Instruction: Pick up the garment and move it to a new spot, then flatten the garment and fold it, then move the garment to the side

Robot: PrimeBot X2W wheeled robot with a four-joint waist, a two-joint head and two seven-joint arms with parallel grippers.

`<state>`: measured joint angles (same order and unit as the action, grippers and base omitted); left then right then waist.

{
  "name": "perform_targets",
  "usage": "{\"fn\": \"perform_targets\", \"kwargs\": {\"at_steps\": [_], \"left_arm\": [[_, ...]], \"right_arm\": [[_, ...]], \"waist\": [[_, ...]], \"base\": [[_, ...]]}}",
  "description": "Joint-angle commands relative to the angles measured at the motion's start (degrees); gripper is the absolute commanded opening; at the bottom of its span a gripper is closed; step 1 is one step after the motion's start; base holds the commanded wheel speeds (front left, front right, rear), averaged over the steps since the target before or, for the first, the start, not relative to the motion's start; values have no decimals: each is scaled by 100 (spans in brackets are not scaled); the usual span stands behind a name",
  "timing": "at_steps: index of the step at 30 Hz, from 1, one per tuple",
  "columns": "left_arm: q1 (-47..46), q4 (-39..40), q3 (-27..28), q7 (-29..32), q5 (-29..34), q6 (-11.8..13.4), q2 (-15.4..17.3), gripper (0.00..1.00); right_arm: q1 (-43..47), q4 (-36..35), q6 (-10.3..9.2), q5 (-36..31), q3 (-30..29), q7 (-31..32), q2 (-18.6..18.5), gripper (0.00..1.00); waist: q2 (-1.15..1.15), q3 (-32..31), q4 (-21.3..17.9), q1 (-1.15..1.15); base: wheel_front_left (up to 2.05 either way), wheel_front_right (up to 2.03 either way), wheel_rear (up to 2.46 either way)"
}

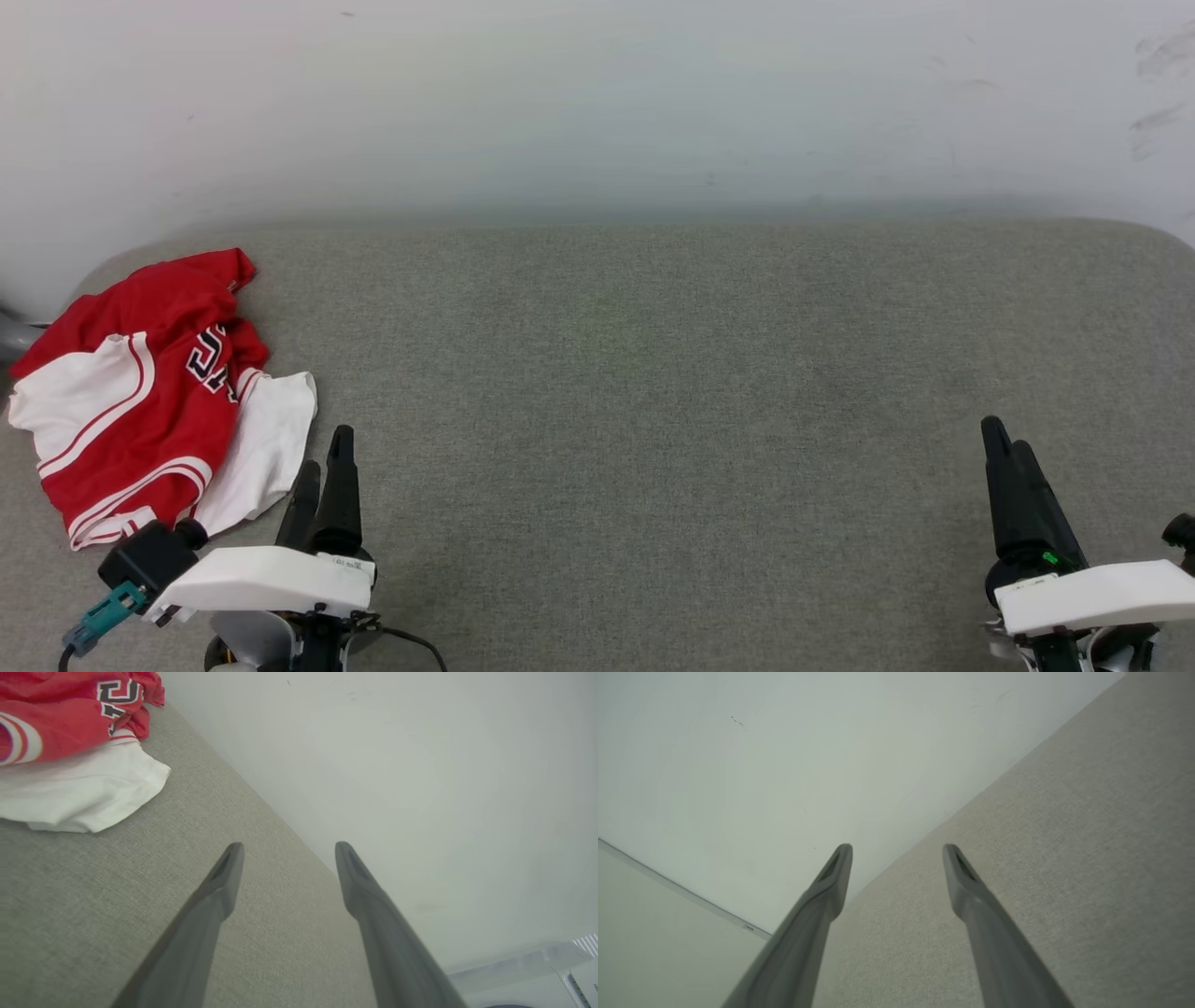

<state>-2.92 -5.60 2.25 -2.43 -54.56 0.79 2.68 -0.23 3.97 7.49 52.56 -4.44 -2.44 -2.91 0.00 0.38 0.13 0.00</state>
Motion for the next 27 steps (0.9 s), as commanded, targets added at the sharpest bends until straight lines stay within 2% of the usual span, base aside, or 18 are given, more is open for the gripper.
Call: {"fn": "perform_targets", "kwargs": {"at_steps": [1, 27], "left_arm": [[-40, 123, -26, -62, 238, 42, 13, 100], [60, 368, -558, -532, 2392, 507, 236, 100]], "right_arm": [[-21, -133, 0, -257, 30, -58, -3, 100], [203, -396, 0, -2529, 187, -531, -1, 100]], "waist": [[0, 1, 0, 0], [0, 26, 19, 0]], "base": [[0, 0, 0], [0, 0, 0]]}}
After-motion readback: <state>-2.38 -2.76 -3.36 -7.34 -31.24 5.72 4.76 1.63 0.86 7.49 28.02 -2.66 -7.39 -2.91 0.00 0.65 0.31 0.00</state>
